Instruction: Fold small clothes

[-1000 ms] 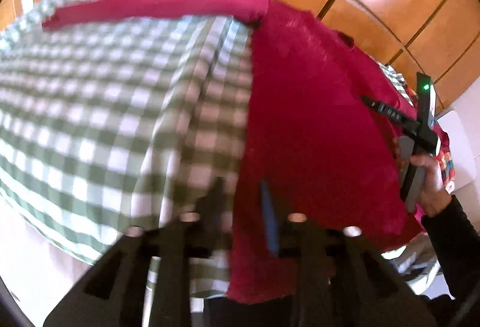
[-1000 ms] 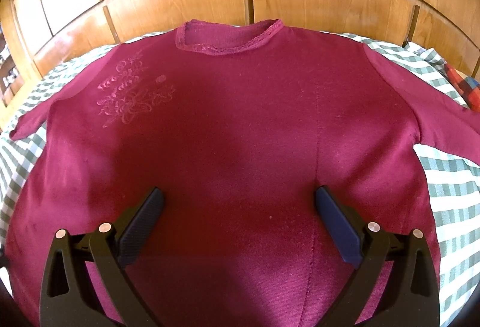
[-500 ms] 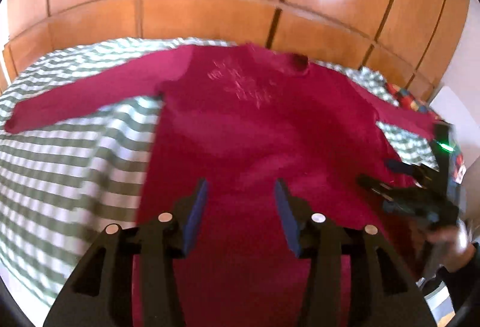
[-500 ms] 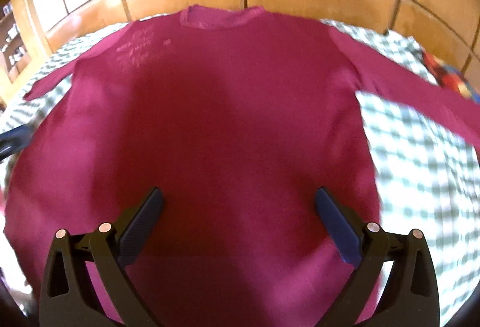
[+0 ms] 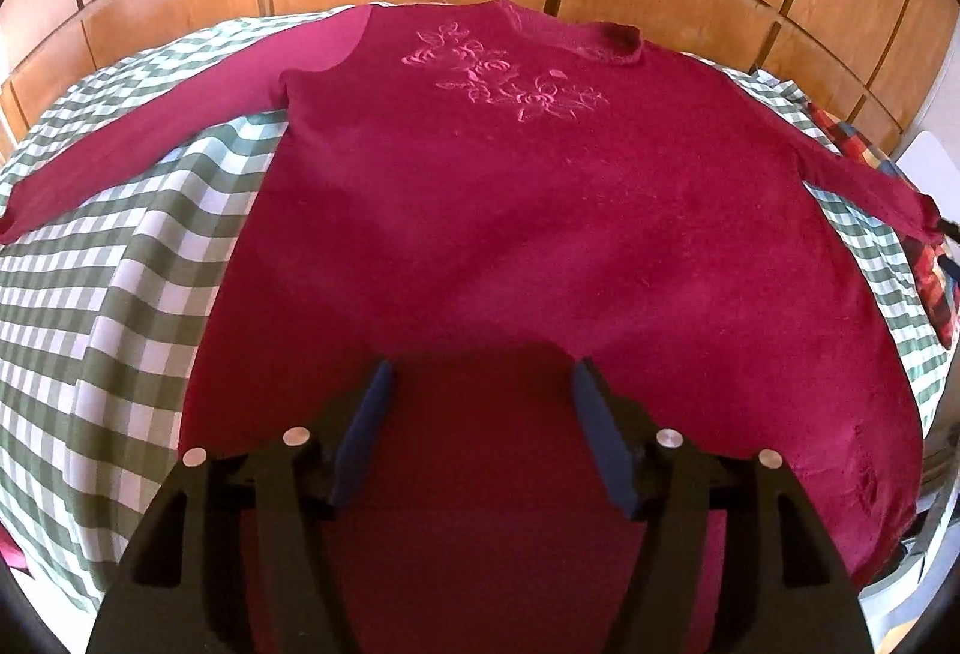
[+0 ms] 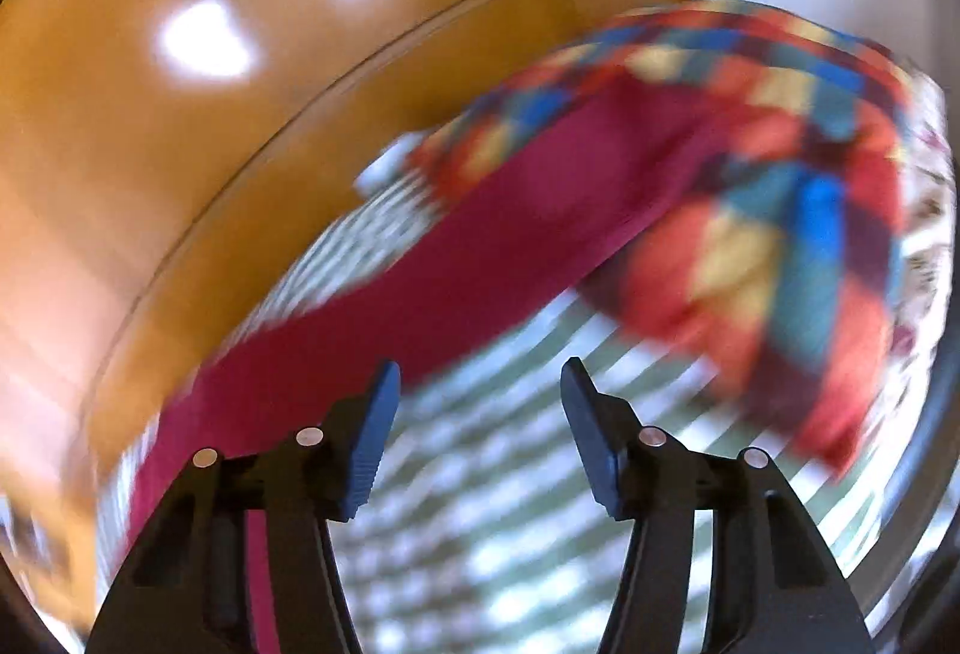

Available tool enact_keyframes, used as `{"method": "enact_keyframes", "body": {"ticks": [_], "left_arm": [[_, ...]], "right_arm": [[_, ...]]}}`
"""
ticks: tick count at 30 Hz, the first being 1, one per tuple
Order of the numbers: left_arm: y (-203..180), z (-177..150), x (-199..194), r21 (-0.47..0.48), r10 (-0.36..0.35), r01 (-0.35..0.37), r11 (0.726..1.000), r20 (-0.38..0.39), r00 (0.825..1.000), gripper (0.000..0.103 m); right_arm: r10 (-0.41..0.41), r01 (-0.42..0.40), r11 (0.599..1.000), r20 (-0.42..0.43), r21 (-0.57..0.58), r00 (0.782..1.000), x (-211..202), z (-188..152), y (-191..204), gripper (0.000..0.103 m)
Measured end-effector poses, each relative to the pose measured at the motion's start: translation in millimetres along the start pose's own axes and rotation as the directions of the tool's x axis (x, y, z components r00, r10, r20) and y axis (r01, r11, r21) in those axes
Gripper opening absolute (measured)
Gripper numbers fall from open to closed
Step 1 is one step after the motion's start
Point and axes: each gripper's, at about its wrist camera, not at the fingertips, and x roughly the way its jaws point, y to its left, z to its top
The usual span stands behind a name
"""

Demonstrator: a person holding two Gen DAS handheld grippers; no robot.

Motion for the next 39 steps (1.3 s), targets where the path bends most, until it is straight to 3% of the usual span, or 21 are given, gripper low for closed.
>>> {"method": "enact_keyframes", "body": {"ticks": [5,8,9,10,12,15,18,21,24,27,29,34,36,38,39], "left_arm": [[0.9,1.6,1.4,-0.006,-0.003,0.003,1.0,-0.009,1.0,0.065],[0.7,4.7,2.1,-0.01,-0.012,0.012,1.0,-0.021,1.0,0.067],[1.1,5.3,2.0,-0.013,-0.017,0.016,1.0,-0.024,1.0,0.067],[1.7,6.2,1.8,-0.017,-0.023,0.022,1.0,-0.028,0.999,0.067],[2.7,6.9,1.6,-0.021,-0.032,0.032,0.999,-0.032,0.999,0.067],[3.7,10.8,-0.8,-0.03,-0.056,0.055,0.998,-0.031,0.998,0.066],[6.3,17.8,-5.9,-0.051,-0.085,0.085,0.995,-0.008,0.996,0.066],[9.2,25.0,-11.7,-0.07,-0.121,0.122,0.99,0.02,0.993,0.066],[11.6,31.2,-15.6,-0.069,-0.14,0.143,0.987,0.04,0.989,0.066],[14.8,36.1,-16.5,-0.079,-0.15,0.154,0.985,0.048,0.987,0.066],[17.8,39.5,-17.2,-0.09,-0.16,0.165,0.982,0.058,0.985,0.066],[25.0,46.8,-14.7,-0.116,-0.169,0.176,0.978,0.071,0.983,0.066],[28.7,49.5,-12.9,-0.129,-0.177,0.185,0.974,0.074,0.981,0.066],[33.2,53.1,-9.9,-0.142,-0.179,0.189,0.972,0.077,0.981,0.066],[35.6,55.2,-7.8,-0.15,-0.181,0.191,0.97,0.077,0.981,0.066]], "right_arm": [[-0.153,0.153,0.976,-0.009,0.152,0.988,36.6,47.5,-47.8,0.052],[-0.206,0.207,0.964,-0.024,0.169,0.978,52.8,58.3,-55.0,0.038],[-0.224,0.224,0.963,-0.017,0.149,0.974,53.6,61.7,-51.9,0.016],[-0.231,0.231,0.965,-0.014,0.121,0.973,53.9,66.5,-47.5,0.007],[-0.227,0.226,0.97,-0.002,0.089,0.974,49.0,76.5,-36.6,0.006],[-0.167,0.167,0.986,0.046,-0.002,0.985,33.9,87.4,-3.7,0.006],[-0.05,0.055,0.996,0.075,-0.063,0.996,20.2,94.2,44.6,0.006],[0.096,-0.085,0.987,0.083,-0.134,0.992,11.8,96.5,105.6,0.006],[0.273,-0.256,0.941,0.052,-0.221,0.961,3.0,85.7,179.7,0.006],[0.423,-0.411,0.858,-0.03,-0.307,0.906,-1.1,58.9,254.2,0.006],[0.496,-0.502,0.778,-0.121,-0.377,0.86,3.3,25.3,312.9,0.006],[0.501,-0.594,0.657,-0.32,-0.464,0.804,33.7,-57.5,402.5,0.006],[0.484,-0.639,0.603,-0.417,-0.479,0.769,48.7,-89.2,424.4,0.007],[0.462,-0.657,0.577,-0.47,-0.485,0.752,55.7,-108.4,433.4,0.03],[0.464,-0.662,0.578,-0.474,-0.478,0.748,56.1,-110.7,432.5,0.067]]}}
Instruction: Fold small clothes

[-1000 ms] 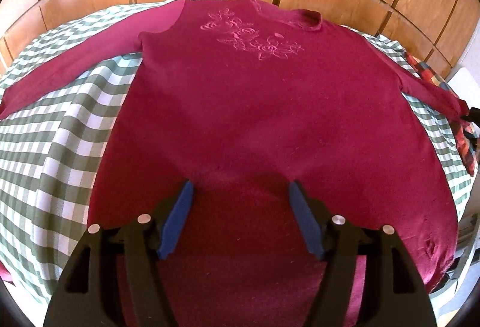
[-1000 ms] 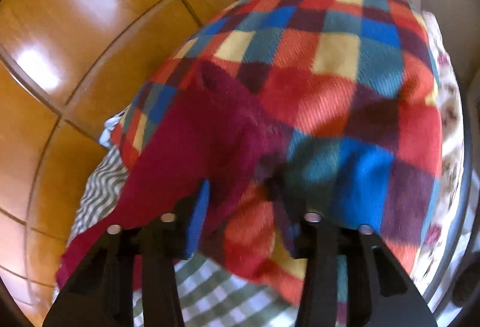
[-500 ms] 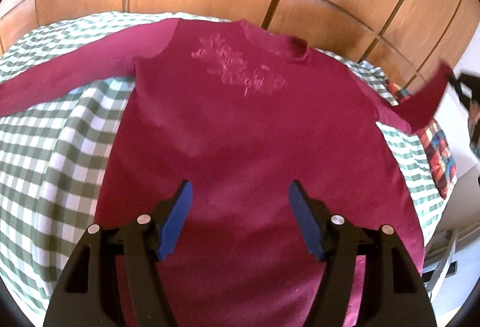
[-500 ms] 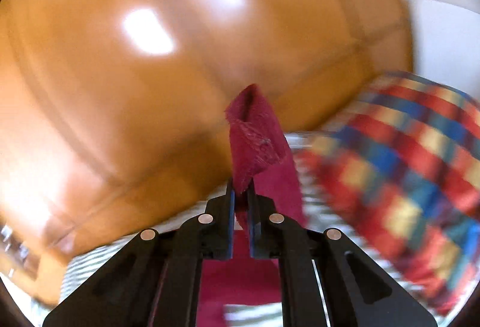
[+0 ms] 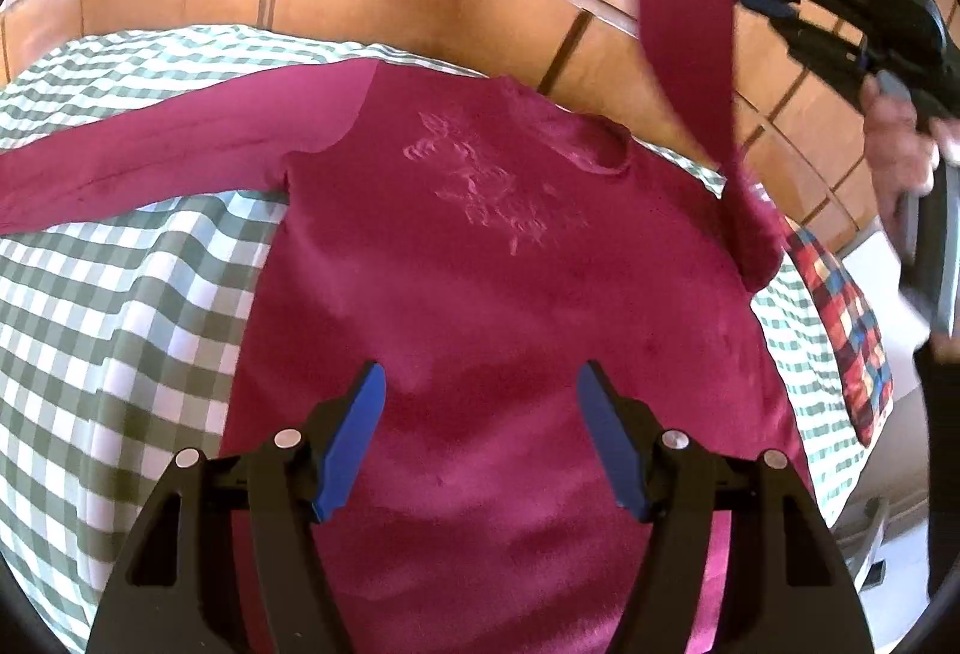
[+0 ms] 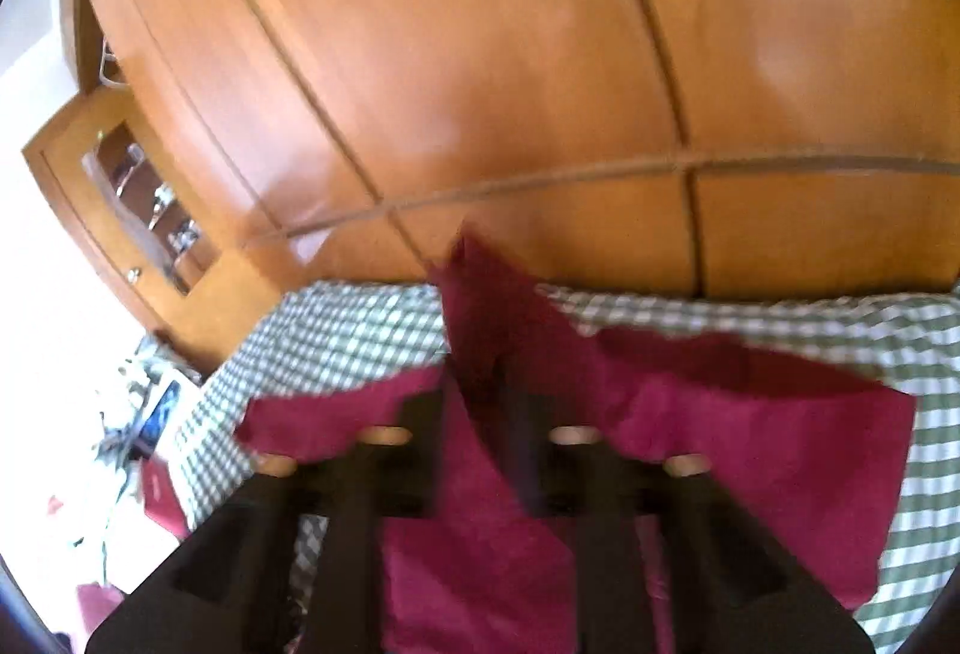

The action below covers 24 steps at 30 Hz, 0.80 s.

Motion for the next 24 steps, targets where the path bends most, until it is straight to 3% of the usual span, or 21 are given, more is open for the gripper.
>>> {"method": "enact_keyframes", "body": {"ticks": [1,5,10,16,19,24], "left_arm": [[3.2,3.5,3.0,-0.014,-0.006,0.006,1.0,-0.002,1.0,0.066],[12.1,17.2,11.9,-0.042,-0.003,0.003,0.999,0.001,1.0,0.066],[28.8,43.4,23.9,-0.102,0.001,0.001,0.995,0.018,1.0,0.066],[35.7,77.8,47.9,-0.117,0.027,-0.025,0.993,0.013,1.0,0.065],[34.6,92.0,66.4,-0.116,0.042,-0.043,0.992,-0.013,0.999,0.057],[29.5,111.4,93.1,-0.127,0.048,-0.054,0.99,-0.045,0.998,0.056]], "right_arm": [[0.008,-0.009,1.0,0.027,0.026,1.0,-4.8,-4.1,-3.6,0.078],[-0.01,0.006,0.998,0.062,0.055,0.998,-34.6,-22.6,-25.5,0.078],[-0.184,0.182,0.979,0.012,0.092,0.983,-76.7,-87.2,-77.1,0.078],[-0.366,0.381,0.9,-0.109,0.213,0.924,-111.5,-170.5,-149.4,0.058],[-0.415,0.434,0.871,-0.128,0.231,0.901,-109.0,-182.4,-168.8,0.055],[-0.457,0.478,0.857,-0.144,0.193,0.878,-74.6,-168.9,-177.1,0.052]]}}
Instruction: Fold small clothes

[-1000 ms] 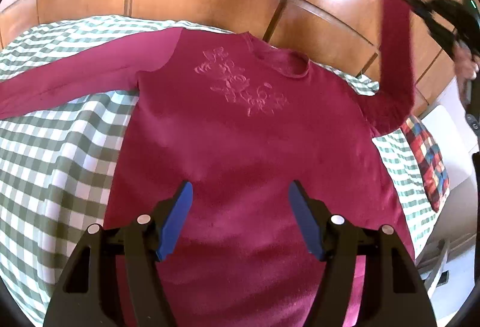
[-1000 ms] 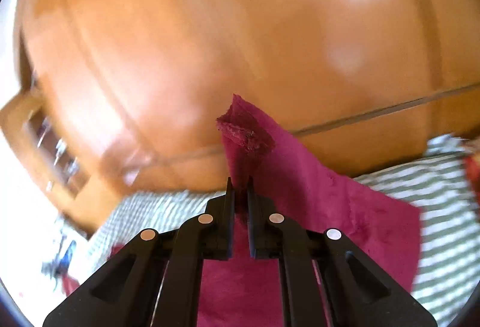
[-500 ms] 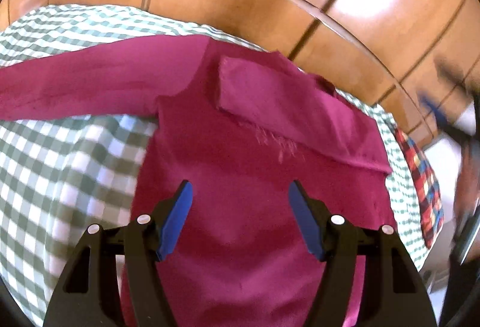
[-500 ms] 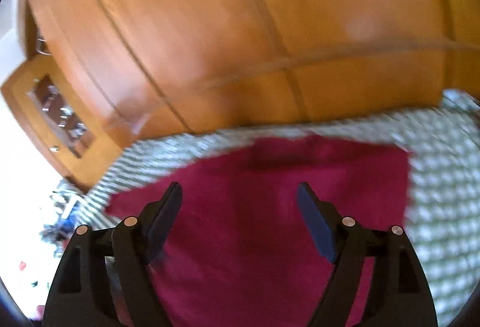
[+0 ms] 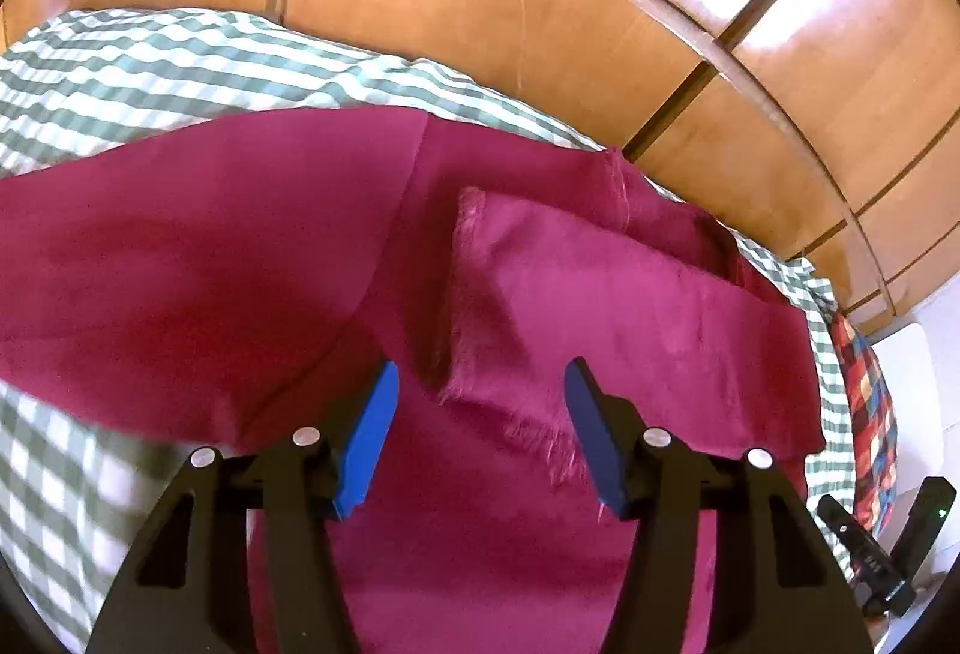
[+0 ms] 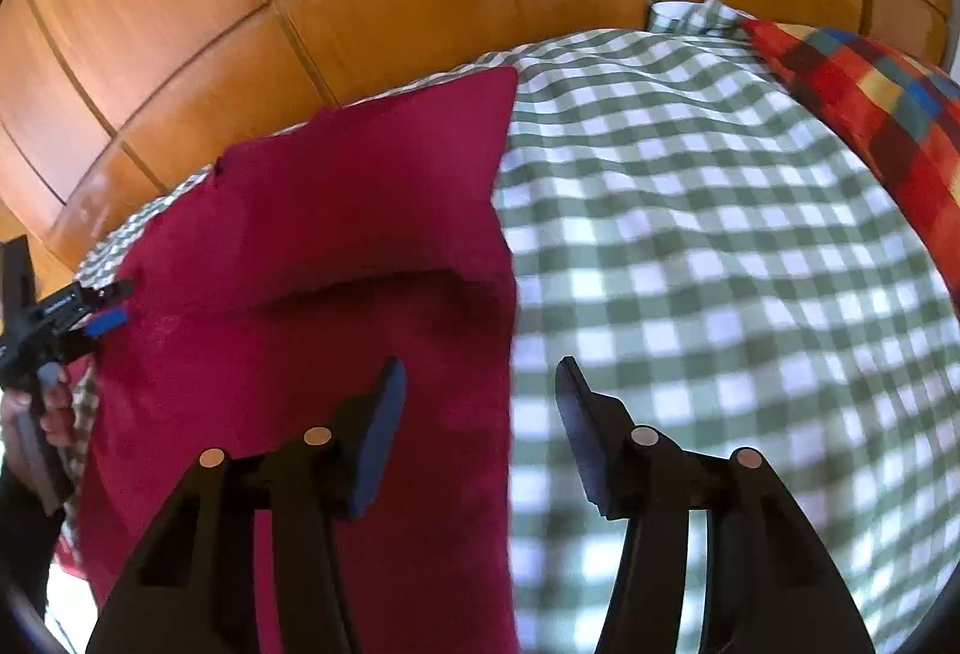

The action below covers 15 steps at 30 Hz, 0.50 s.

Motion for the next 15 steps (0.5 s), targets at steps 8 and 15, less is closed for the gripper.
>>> {"method": "enact_keyframes", "body": {"ticks": [8,15], "left_arm": [[-28.2,15.6,22.7,0.128,0.139,-0.14,0.982,0.017,0.99,0.022],[-27.2,8.7,-15.5,0.116,0.105,-0.123,0.986,0.152,0.983,0.022]], "right_arm": [[-0.055,0.059,0.992,-0.038,0.115,0.998,42.3,26.7,-5.2,0.052],[-0.04,0.041,0.999,0.023,-0.026,0.999,1.4,24.0,17.5,0.052]]}}
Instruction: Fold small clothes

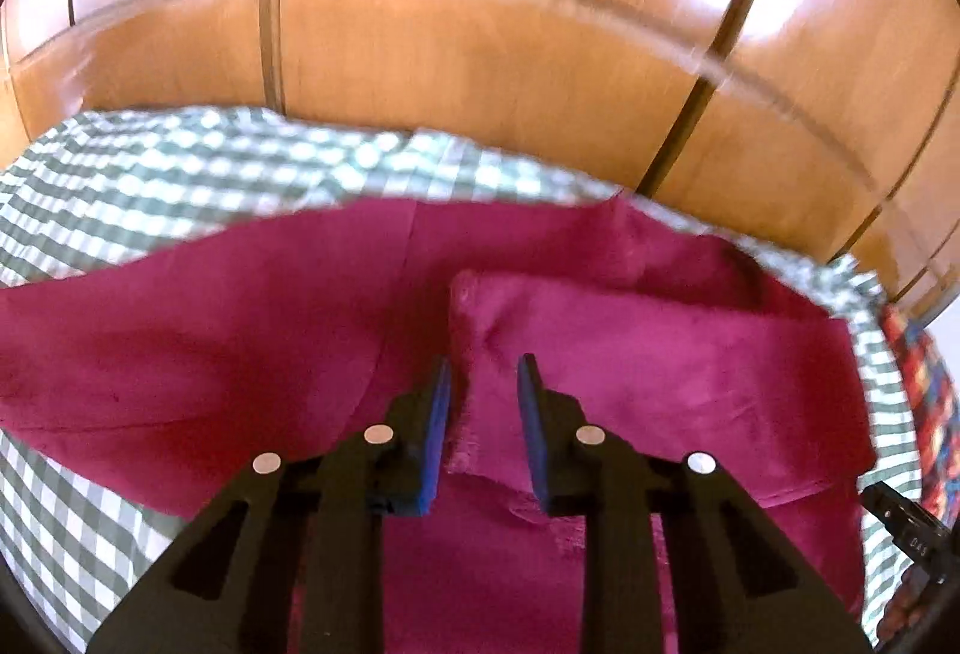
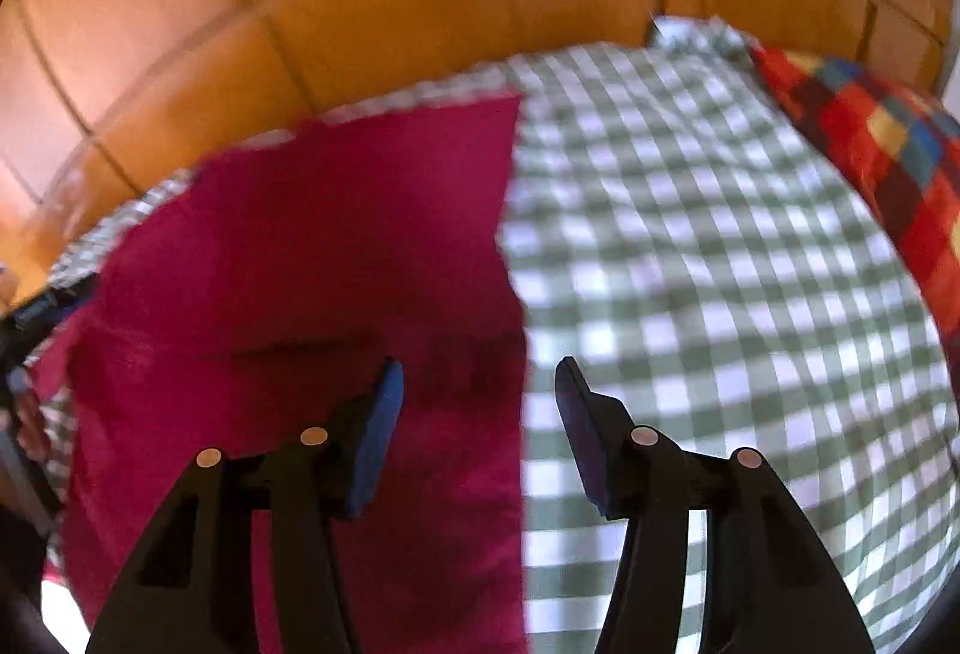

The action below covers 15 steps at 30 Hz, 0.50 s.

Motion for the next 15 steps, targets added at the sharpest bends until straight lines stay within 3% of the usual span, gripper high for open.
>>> {"method": "enact_keyframes", "body": {"ticks": [4,8,10,11,13,15], "left_arm": [[-19.7,-4.9,-2.5,0.083,-0.049,0.049,0.995,-0.008,0.999,0.022],[-32.9,-2.6,28.2,0.119,0.014,-0.007,0.993,-0.063,0.998,0.023],[-29.9,-1.5,44.0,0.109,0.076,-0.067,0.992,-0.08,0.994,0.024],[-24.2,-0.8,56.1,0.093,0.092,-0.083,0.992,-0.099,0.991,0.024],[-17.0,-0.6,63.7,0.063,0.069,-0.064,0.996,-0.087,0.994,0.024],[-19.1,-1.6,62.9,0.068,0.08,-0.074,0.995,-0.08,0.994,0.024]], "right_arm": [[0.078,-0.076,0.996,0.049,-0.047,0.996,5.8,32.6,33.9,0.052],[0.011,-0.01,0.998,0.018,-0.054,1.0,48.3,54.7,54.7,0.052],[-0.088,0.087,0.995,-0.019,-0.054,0.996,77.2,50.3,53.4,0.053],[-0.08,0.079,0.996,-0.014,-0.039,0.997,85.4,44.5,49.8,0.053],[-0.094,0.102,0.992,0.098,-0.078,0.991,80.4,28.1,55.2,0.054],[-0.119,0.13,0.987,0.114,-0.092,0.986,77.4,25.0,60.5,0.054]]}}
